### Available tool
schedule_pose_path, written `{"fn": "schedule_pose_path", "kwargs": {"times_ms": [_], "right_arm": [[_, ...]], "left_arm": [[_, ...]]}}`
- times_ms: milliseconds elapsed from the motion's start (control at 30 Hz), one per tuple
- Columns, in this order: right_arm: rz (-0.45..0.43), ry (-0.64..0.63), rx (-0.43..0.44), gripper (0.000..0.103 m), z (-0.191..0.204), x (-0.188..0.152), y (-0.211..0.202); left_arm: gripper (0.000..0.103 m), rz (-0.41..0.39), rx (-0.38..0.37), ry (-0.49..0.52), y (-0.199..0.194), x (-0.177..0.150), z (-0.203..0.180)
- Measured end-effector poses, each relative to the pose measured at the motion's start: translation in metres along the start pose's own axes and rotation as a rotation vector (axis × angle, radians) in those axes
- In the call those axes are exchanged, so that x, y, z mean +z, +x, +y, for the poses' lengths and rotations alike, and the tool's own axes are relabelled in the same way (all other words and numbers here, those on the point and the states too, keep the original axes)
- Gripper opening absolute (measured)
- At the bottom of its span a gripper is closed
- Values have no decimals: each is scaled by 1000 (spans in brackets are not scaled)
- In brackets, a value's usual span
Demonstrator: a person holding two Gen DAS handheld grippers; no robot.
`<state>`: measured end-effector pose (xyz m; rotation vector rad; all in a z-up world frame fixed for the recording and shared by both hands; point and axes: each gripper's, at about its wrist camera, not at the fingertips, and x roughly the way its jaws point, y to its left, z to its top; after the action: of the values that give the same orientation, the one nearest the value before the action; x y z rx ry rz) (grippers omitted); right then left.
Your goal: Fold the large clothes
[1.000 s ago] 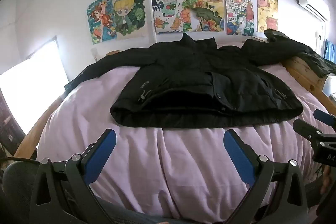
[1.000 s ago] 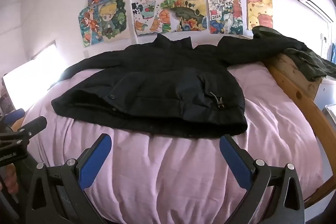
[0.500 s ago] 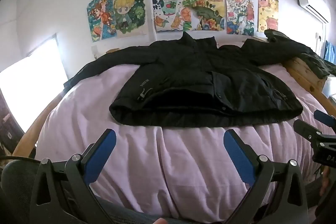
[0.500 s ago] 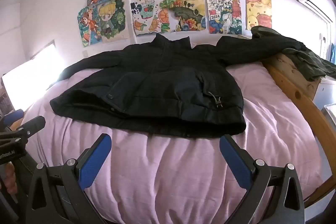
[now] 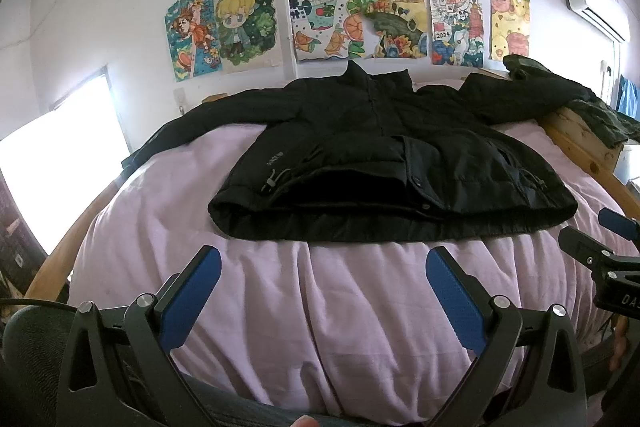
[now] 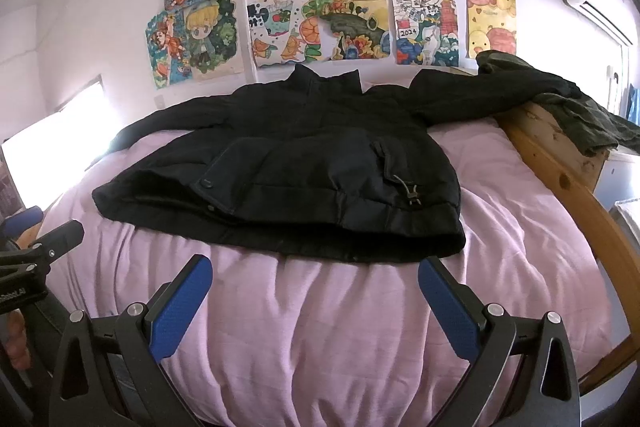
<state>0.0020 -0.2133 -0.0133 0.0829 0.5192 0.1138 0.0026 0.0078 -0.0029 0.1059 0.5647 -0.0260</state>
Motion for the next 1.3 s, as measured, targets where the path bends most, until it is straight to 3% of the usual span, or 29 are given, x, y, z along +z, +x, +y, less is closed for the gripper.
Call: {"fn": "schedule_pose_path", "kwargs": {"times_ms": [1300], "right_arm": [[-1,1,0,103,-4,3,-4]], "left_arm": [[101,1,2,2,0,-1,-5]]}}
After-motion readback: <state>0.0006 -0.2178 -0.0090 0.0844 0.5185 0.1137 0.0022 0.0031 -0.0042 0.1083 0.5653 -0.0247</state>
